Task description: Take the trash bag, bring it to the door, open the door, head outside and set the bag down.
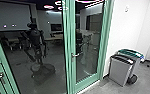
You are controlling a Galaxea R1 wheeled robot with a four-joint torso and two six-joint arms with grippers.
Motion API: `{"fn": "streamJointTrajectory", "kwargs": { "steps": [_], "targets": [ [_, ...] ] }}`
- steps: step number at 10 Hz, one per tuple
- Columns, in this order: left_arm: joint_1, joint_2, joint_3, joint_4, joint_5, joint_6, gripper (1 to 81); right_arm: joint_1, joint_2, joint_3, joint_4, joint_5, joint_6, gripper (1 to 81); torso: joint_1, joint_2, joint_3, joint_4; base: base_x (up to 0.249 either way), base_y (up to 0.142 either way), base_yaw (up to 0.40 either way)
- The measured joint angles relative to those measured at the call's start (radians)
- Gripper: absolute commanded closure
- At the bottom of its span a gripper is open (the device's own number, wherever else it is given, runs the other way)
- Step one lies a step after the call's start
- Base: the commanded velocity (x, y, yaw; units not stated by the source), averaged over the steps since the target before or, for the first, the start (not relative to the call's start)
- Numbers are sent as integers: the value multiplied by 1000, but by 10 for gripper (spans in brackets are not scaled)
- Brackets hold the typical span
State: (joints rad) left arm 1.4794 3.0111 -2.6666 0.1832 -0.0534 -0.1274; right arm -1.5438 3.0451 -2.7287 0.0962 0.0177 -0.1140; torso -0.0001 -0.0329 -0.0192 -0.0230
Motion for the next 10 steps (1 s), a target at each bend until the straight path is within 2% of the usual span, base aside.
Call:
{"fn": "streamJointTrajectory", "kwargs": {
  "steps": [10],
  "targets": [
    [-2,0,0,0,0,0,811,1,0,0,0,1,0,10,0,0,0,0,134,0,0]
  ]
}}
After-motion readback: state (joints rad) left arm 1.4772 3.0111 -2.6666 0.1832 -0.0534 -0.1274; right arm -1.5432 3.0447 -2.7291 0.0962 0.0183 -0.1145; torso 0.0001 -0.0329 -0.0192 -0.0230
